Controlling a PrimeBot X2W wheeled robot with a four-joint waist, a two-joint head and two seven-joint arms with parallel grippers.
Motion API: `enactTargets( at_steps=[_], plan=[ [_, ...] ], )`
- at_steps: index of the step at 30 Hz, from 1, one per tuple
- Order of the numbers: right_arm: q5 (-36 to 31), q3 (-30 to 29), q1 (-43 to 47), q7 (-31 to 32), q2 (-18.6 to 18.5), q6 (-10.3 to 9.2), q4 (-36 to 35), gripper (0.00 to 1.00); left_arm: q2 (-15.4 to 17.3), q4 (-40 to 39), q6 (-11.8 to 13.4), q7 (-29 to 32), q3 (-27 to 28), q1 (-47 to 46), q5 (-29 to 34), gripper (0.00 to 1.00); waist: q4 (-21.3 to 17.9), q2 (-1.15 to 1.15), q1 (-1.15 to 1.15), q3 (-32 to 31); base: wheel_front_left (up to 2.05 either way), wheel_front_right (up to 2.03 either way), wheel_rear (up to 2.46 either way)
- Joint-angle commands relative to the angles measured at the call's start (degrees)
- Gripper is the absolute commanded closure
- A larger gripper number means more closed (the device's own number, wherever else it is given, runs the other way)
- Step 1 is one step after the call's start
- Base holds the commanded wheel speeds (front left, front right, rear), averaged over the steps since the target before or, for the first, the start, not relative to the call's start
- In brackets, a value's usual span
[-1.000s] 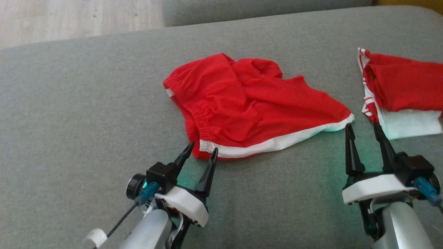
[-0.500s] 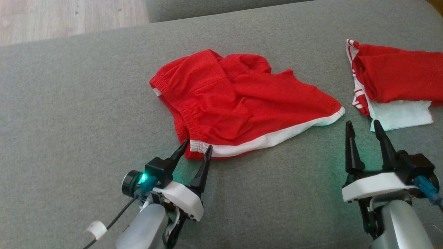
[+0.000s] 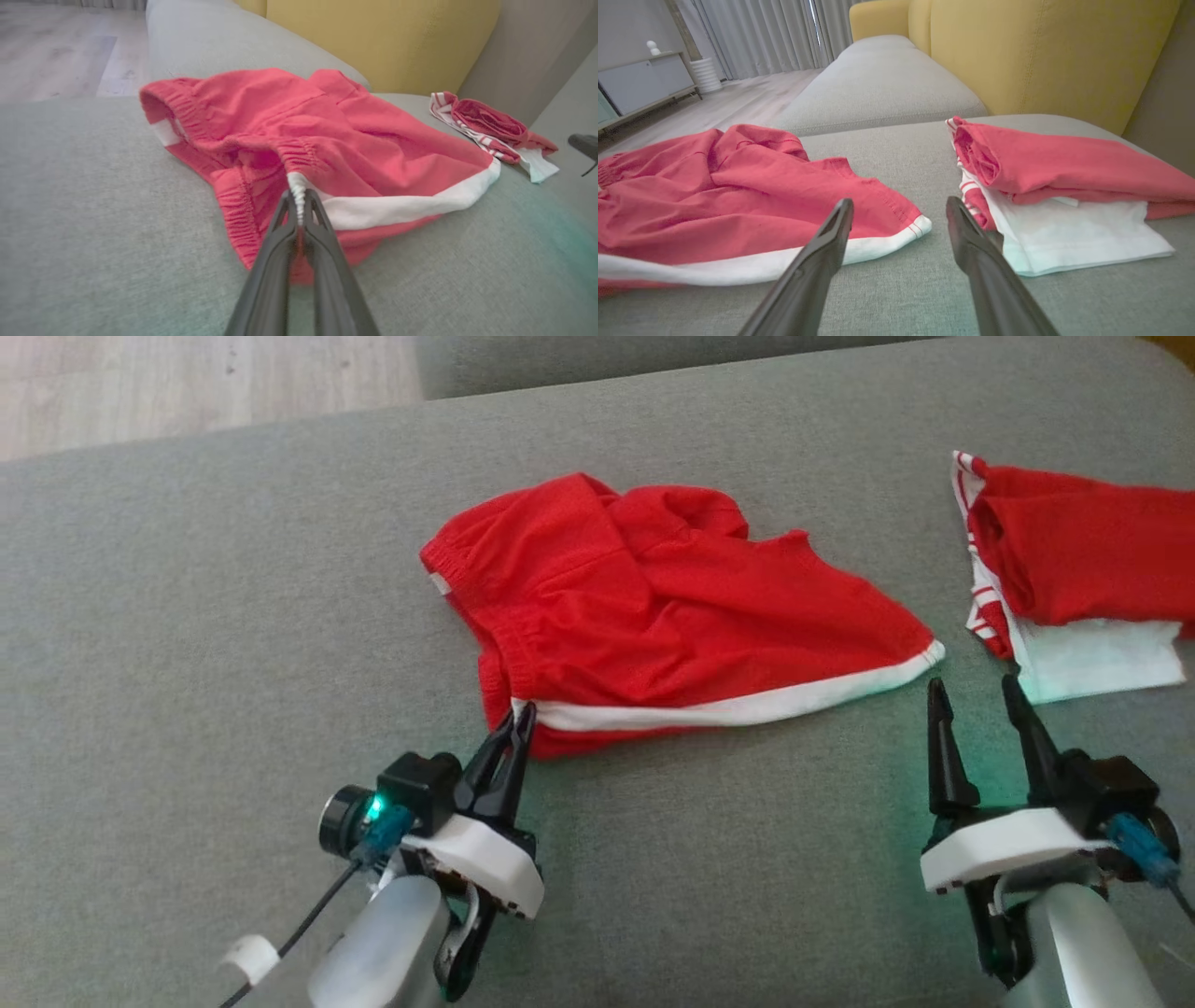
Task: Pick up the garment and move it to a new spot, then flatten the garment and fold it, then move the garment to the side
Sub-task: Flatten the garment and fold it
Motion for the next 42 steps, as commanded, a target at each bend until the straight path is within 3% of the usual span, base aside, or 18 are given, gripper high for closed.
enactTargets(
  at_steps=[1, 8, 21, 33, 34, 35, 42],
  plan=[
    [-0.7, 1.1, -2.3, 1.0, -0.3, -0.05, -0.8, 0.00, 1.1, -2.5, 0.7, -1.2, 2.3, -1.3, -0.5, 1.00, 0.7, 0.00, 0.00, -0.3, 0.00, 0.00, 0.00],
    [-2.5, 0.3, -2.1, 3.5, -1.7, -0.05, 3.9, 0.00, 2.0, -4.8, 1.9, -1.9, 3.8, 0.6, -0.7, 1.00, 2.4, 0.00, 0.00, -1.1, 0.00, 0.00, 0.00],
    [0.5, -1.0, -7.4, 9.1, -0.6, -0.05, 11.7, 0.00, 1.7, -6.4, 2.1, -2.1, 3.0, 2.1, -0.3, 1.00, 3.8, 0.00, 0.00, -1.1, 0.00, 0.00, 0.00],
    [-1.3, -0.1, -10.5, 11.0, -0.4, -0.05, 17.4, 0.01, 1.5, -6.1, 2.0, -2.2, 2.2, 1.7, -0.4, 1.00, 4.7, 0.00, 0.00, -0.9, 0.00, 0.00, 0.00],
    [-1.4, 0.2, -10.7, 10.9, -0.4, -0.05, 17.6, 0.28, 1.6, -6.1, 2.0, -2.2, 2.1, 1.7, -0.4, 1.00, 4.6, 0.00, 0.00, -0.9, 0.00, 0.00, 0.00],
    [-1.4, 0.4, -10.8, 10.7, -0.4, -0.05, 17.7, 1.00, 1.6, -6.1, 2.0, -2.2, 2.1, 1.7, -0.4, 1.00, 4.6, 0.00, 0.00, -1.0, 0.00, 0.00, 0.00],
    [-1.3, 1.8, -11.5, 8.2, -0.7, -0.05, 17.0, 1.00, 2.6, -6.1, 2.2, -2.2, 2.4, 1.5, -0.4, 1.00, 4.2, 0.00, 0.00, -1.8, 0.00, 0.00, 0.00]
  ],
)
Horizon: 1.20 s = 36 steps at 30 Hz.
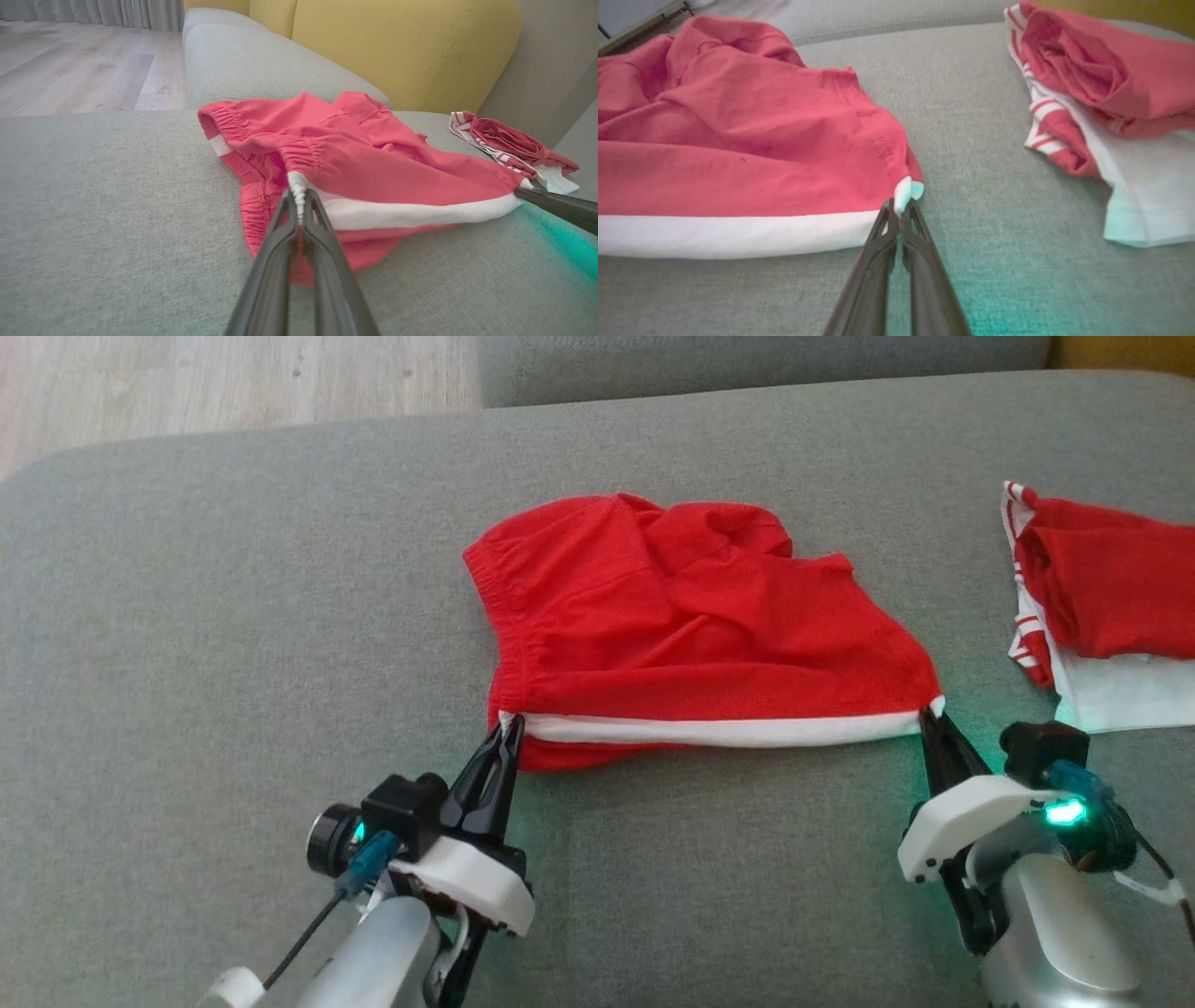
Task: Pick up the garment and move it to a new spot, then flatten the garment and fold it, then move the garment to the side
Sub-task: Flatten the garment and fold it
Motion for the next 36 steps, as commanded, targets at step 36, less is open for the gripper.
enactTargets(
  at_steps=[36],
  plan=[
    [7.4, 1.5, -6.5, 17.4, -0.2, -0.04, -58.6, 1.00, 20.6, -51.4, 4.8, 22.6, 10.6, -17.3, 1.2, 1.00, -3.7, 0.00, 0.00, -12.0, 0.00, 0.00, 0.00]
  ],
)
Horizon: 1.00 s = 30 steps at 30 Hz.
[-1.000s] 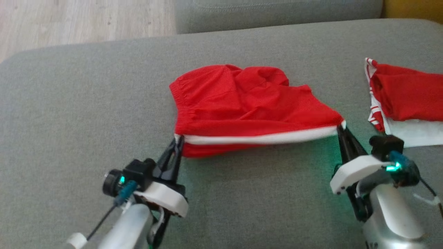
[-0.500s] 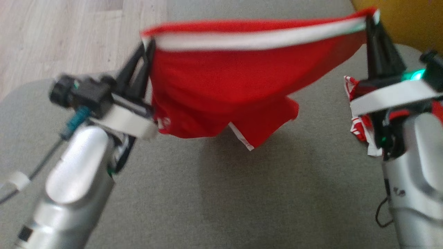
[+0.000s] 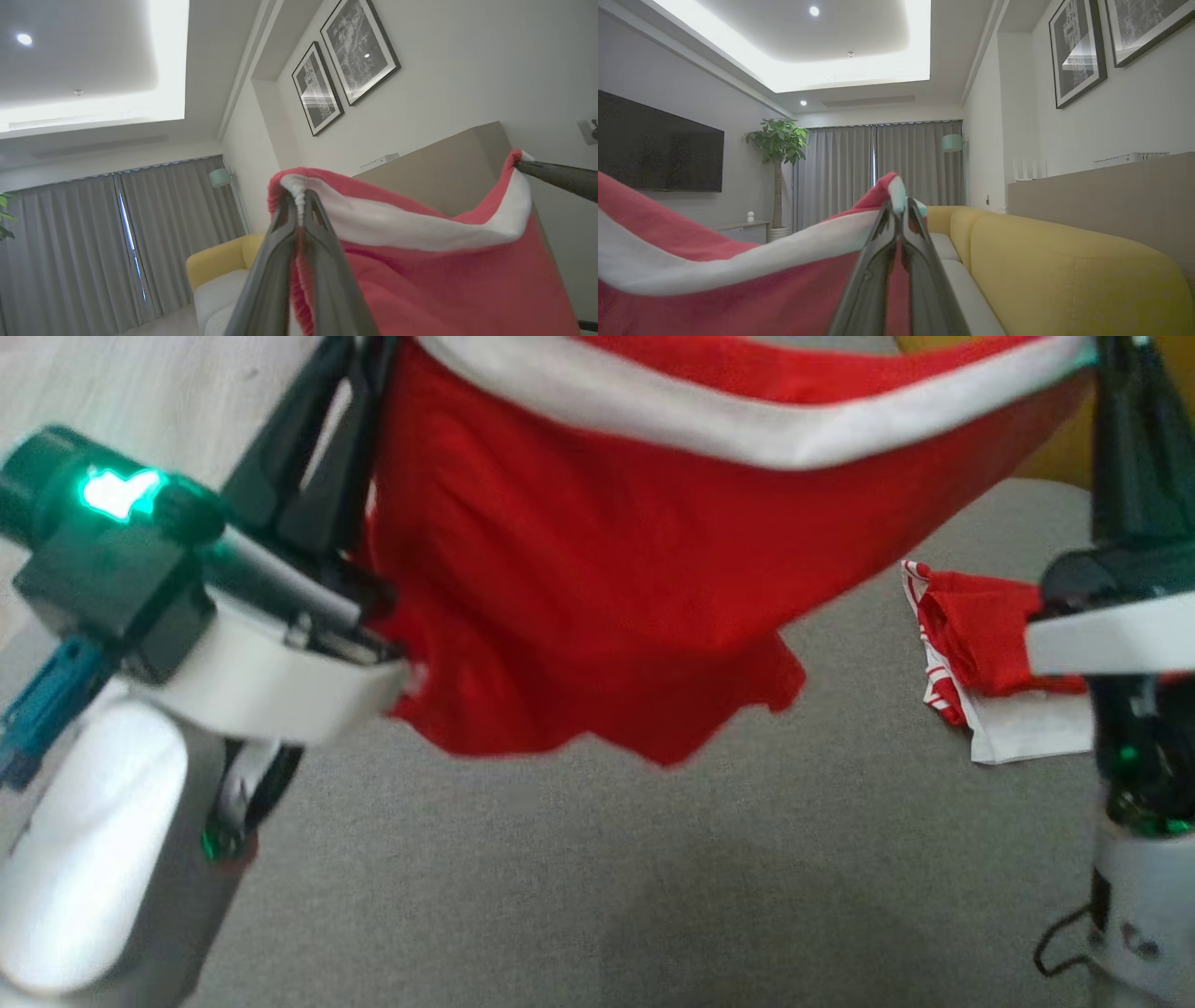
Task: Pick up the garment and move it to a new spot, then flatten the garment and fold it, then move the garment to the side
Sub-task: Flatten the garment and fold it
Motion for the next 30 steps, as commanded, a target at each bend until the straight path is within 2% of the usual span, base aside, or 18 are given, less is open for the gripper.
enactTargets(
  at_steps=[1, 5, 10, 12, 16, 17, 18, 19, 22, 26, 30],
  plan=[
    [-0.6, 0.4, -1.0, 1.9, 0.8, -0.04, -4.1, 1.00, 2.4, -4.1, 1.0, 2.1, 3.3, -1.1, -0.9, 1.00, 0.0, 0.00, 0.01, 0.5, 0.00, 0.00, 0.00],
    [-0.4, -0.6, -0.8, 5.0, 1.1, -0.04, -6.8, 1.00, 3.2, -7.0, 1.7, 5.4, 3.9, -0.4, -2.4, 1.00, 0.0, 0.00, 0.01, 2.4, 0.00, 0.00, 0.00],
    [2.5, -0.9, -7.9, 5.6, 1.2, -0.04, 0.1, 1.00, 3.7, 1.1, -0.1, 5.4, 4.9, -5.4, -3.7, 1.00, -0.4, 0.00, 0.01, 8.3, 0.00, 0.00, 0.00],
    [3.7, -0.4, -13.9, 4.4, 1.2, -0.04, 5.0, 1.00, 3.4, 6.7, -1.6, 4.1, 4.7, -9.8, -3.1, 1.00, -0.6, 0.00, 0.01, 12.0, 0.00, 0.00, 0.00],
    [1.9, 0.2, -27.8, -0.9, 1.2, -0.04, 17.5, 1.00, 1.6, 19.8, -4.5, -0.5, 4.3, -21.2, -2.0, 1.00, -0.6, 0.00, 0.01, 18.8, 0.00, 0.00, 0.00],
    [1.9, 0.2, -27.8, -0.9, 1.2, -0.04, 17.5, 1.00, 1.6, 19.8, -4.5, -0.5, 4.3, -21.2, -2.0, 1.00, -0.6, 0.00, 0.01, 18.8, 0.00, 0.00, 0.00],
    [1.3, 0.1, -31.2, -2.5, 1.2, -0.04, 21.0, 1.00, 1.0, 23.1, -4.9, -2.1, 4.5, -24.2, -1.8, 1.00, -0.7, 0.00, 0.01, 20.2, 0.00, 0.00, 0.00],
    [-0.4, -0.3, -38.0, -6.6, 1.1, -0.04, 27.8, 1.00, -0.1, 29.3, -5.4, -5.5, 4.8, -30.0, -1.2, 1.00, -0.6, 0.00, 0.01, 22.6, 0.00, 0.00, 0.00],
    [-2.4, -1.1, -46.0, -12.7, 0.7, -0.04, 37.2, 1.00, -1.8, 37.3, -5.8, -11.2, 5.4, -36.9, -0.6, 1.00, -0.4, 0.00, 0.01, 24.6, 0.00, 0.00, 0.00],
    [-4.2, -2.2, -51.0, -18.7, 0.4, -0.04, 47.2, 1.00, -4.1, 45.2, -6.6, -18.0, 5.3, -41.9, -0.8, 1.00, 0.0, 0.00, 0.01, 26.3, 0.00, 0.00, 0.00],
    [-4.5, -1.7, -49.3, -21.3, -0.1, -0.04, 55.5, 1.00, -6.3, 51.2, -7.6, -20.5, 3.3, -40.6, -2.5, 1.00, 0.5, 0.00, 0.01, 26.9, 0.00, 0.00, 0.00]
  ],
)
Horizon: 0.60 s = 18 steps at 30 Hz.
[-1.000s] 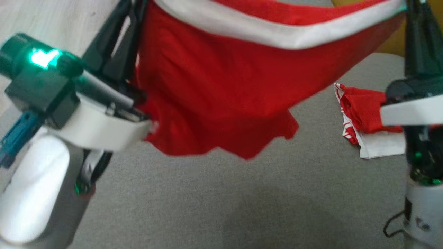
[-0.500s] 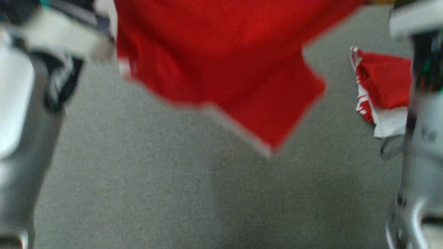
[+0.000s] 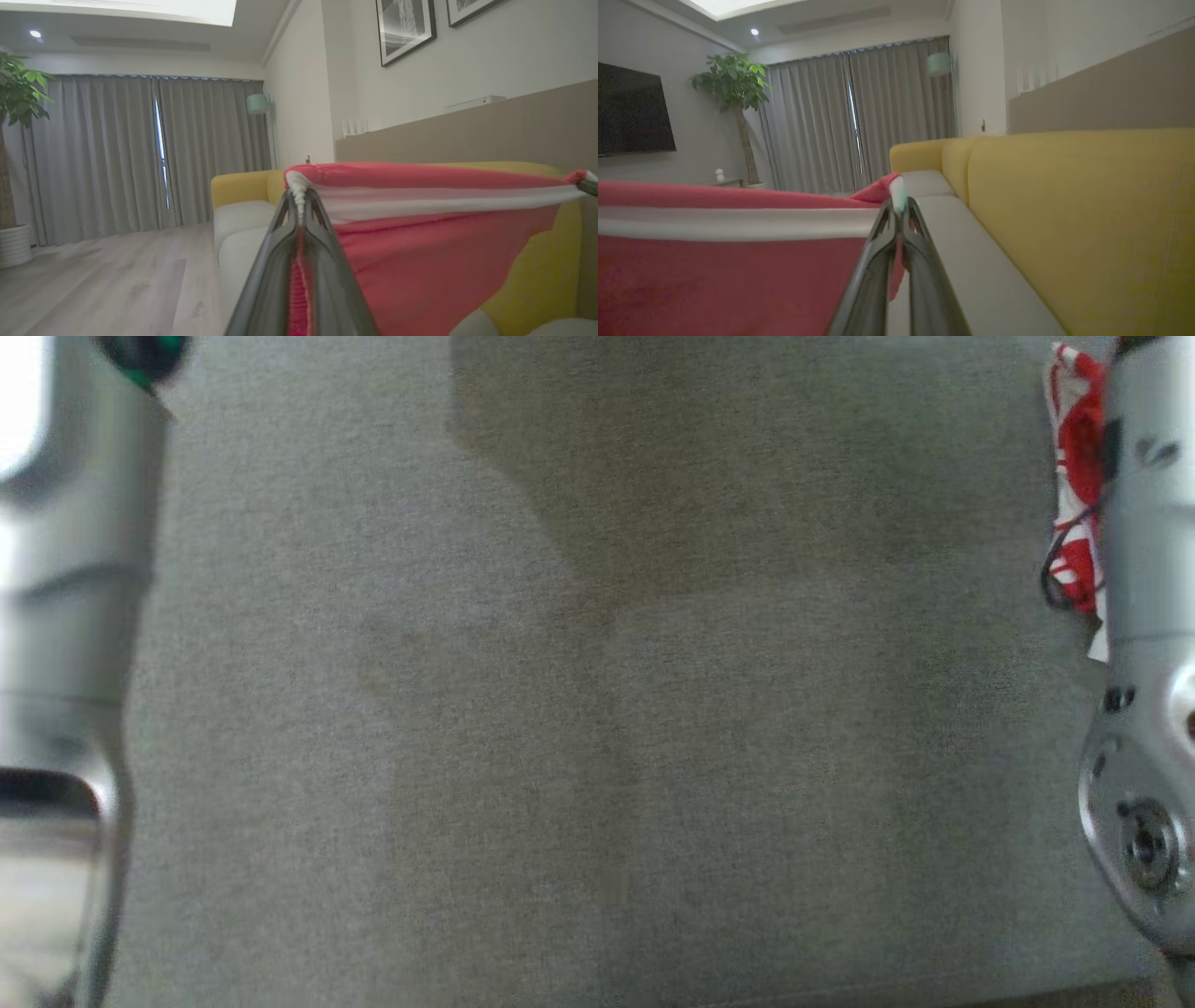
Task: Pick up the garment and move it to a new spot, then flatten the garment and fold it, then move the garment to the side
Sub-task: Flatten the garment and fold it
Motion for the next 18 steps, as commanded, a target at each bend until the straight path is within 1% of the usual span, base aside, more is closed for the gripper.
enactTargets(
  at_steps=[1, 6, 9, 13, 18],
  plan=[
    [0.3, 0.0, 1.3, -0.7, -0.1, -0.05, 1.0, 1.00, 2.0, 0.2, -0.4, -0.9, 0.3, 0.4, -0.5, 1.00, 0.5, 0.00, -0.02, 0.2, 0.00, 0.00, 0.00],
    [2.0, 2.8, 7.9, -0.3, -1.5, -0.05, 9.1, 1.00, 0.8, 3.4, -0.8, -2.0, -4.4, 8.2, -2.1, 1.00, 0.9, 0.00, -0.02, -0.4, 0.00, 0.00, 0.00],
    [3.9, 5.3, 11.9, 0.7, -2.6, -0.05, 11.8, 1.00, 1.4, 2.8, -0.8, -2.3, -8.3, 14.0, -3.6, 1.00, 1.0, 0.00, -0.02, -1.5, 0.00, 0.00, 0.00],
    [7.6, 8.1, 16.8, 2.2, -4.5, -0.05, 12.8, 1.00, 2.9, 0.3, -0.8, -2.4, -12.3, 21.7, -6.0, 1.00, 1.1, 0.00, -0.02, -3.9, 0.00, 0.00, 0.00],
    [11.8, 11.4, 22.9, 4.5, -7.2, -0.05, 11.0, 1.00, 4.4, -4.0, -0.8, -2.4, -15.0, 30.1, -7.3, 1.00, 1.3, 0.00, -0.02, -7.4, 0.00, 0.00, 0.00]
  ],
)
